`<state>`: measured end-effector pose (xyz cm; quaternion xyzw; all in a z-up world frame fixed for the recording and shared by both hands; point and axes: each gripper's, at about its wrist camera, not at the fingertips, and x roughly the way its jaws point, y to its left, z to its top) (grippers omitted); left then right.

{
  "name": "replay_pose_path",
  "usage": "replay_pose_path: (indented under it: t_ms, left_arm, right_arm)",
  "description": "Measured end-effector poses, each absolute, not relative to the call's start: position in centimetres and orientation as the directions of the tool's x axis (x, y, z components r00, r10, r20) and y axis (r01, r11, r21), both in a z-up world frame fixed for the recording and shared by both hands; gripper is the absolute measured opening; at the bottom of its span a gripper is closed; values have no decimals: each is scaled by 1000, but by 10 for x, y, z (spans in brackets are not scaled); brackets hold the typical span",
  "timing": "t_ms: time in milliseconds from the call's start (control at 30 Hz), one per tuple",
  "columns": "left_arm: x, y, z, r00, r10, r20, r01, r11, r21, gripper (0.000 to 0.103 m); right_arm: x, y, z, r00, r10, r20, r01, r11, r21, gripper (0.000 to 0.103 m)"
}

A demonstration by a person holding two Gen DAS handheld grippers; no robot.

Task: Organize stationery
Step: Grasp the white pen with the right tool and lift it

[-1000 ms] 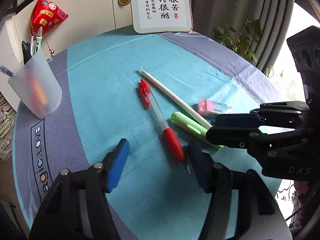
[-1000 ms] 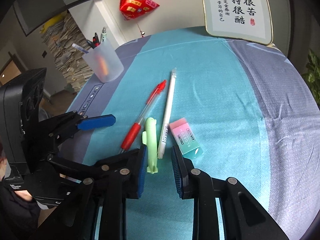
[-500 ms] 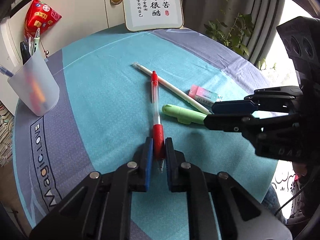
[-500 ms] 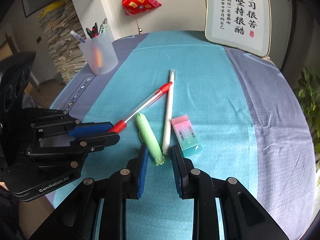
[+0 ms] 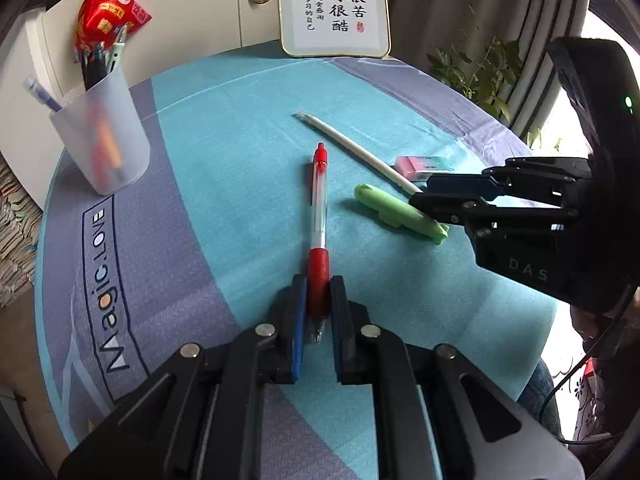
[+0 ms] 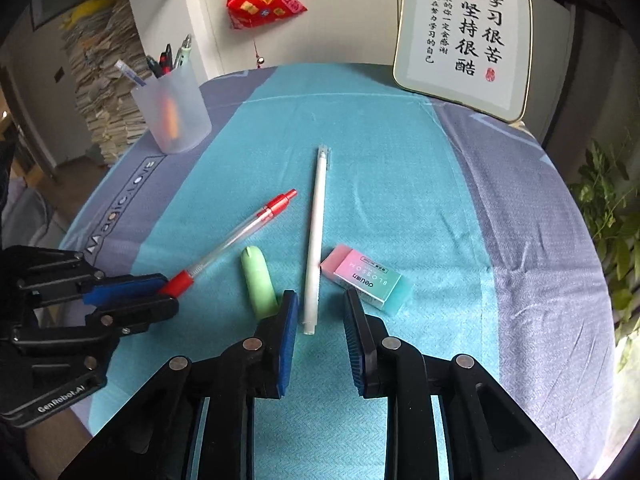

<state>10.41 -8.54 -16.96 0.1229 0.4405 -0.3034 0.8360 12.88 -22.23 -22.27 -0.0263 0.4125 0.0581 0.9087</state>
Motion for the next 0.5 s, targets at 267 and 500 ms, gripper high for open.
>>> replay_pose_path:
  t_ms: [267,500]
  left_arm:
    - [97,-59,-157,466,-394,-793,582,811,-61,9]
    - [94,-41,-128,535,-399,-744,552,833,-50,9]
  right_arm:
    - [120,-239,-209,669,147,-728,-107,989,101,9]
    - [112,-248,-168,728,166,-665,-107,986,129,9]
